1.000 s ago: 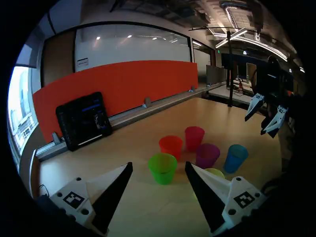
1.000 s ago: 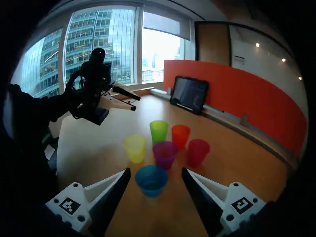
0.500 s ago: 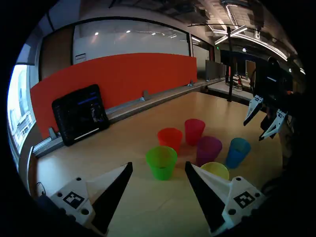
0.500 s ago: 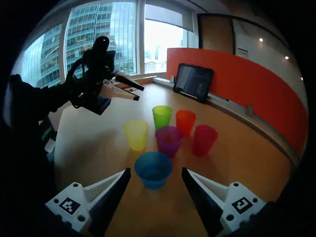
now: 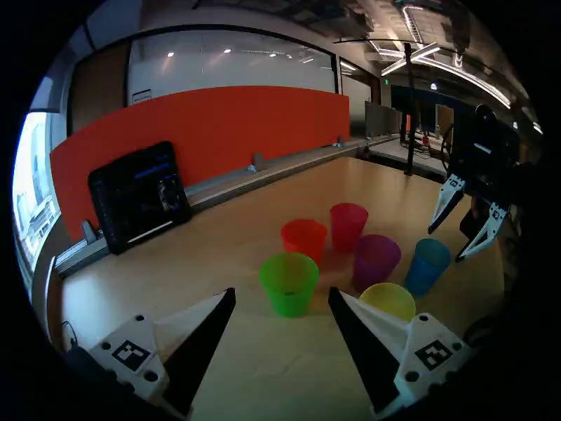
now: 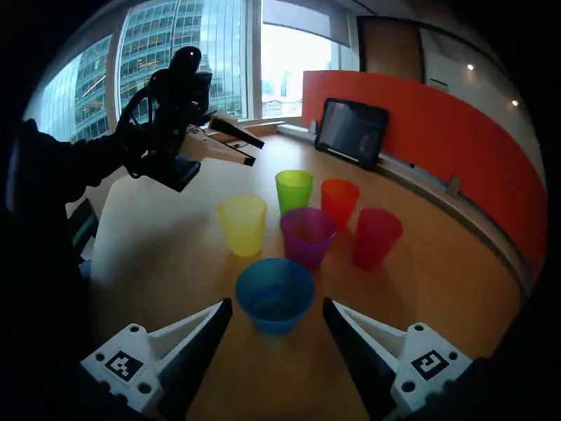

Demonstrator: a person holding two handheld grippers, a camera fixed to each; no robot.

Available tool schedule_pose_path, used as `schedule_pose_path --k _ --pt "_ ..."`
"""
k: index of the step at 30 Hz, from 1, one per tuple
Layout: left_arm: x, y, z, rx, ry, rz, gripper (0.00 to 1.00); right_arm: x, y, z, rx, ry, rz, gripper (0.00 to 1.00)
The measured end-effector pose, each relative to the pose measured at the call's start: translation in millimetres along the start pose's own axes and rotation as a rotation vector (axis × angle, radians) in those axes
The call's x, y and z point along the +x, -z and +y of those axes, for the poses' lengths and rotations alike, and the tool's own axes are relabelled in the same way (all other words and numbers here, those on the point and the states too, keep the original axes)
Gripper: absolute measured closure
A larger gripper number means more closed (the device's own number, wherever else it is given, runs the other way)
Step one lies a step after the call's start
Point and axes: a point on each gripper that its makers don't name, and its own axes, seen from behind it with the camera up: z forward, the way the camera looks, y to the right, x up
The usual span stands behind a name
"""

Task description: Pour water

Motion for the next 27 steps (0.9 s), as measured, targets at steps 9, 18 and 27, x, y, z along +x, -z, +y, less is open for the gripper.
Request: schedule_pose_path --k 9,18,27 --pt "-7 -8.6 -1.4 -0.010 0.000 -0.014 0.01 -7 -19.7 -3 0.021 0.021 -0.023 0.00" --pt "-13 -17.8 -2.7 -0.018 0.003 -0.025 0.01 -4 -35.7 -3 0.033 0.024 -0.023 0.00" --pt "-14 -24.2 -2.2 -0.030 0.002 -0.028 0.01 -1 -42.7 -3 0.037 0.033 -0.019 0.00"
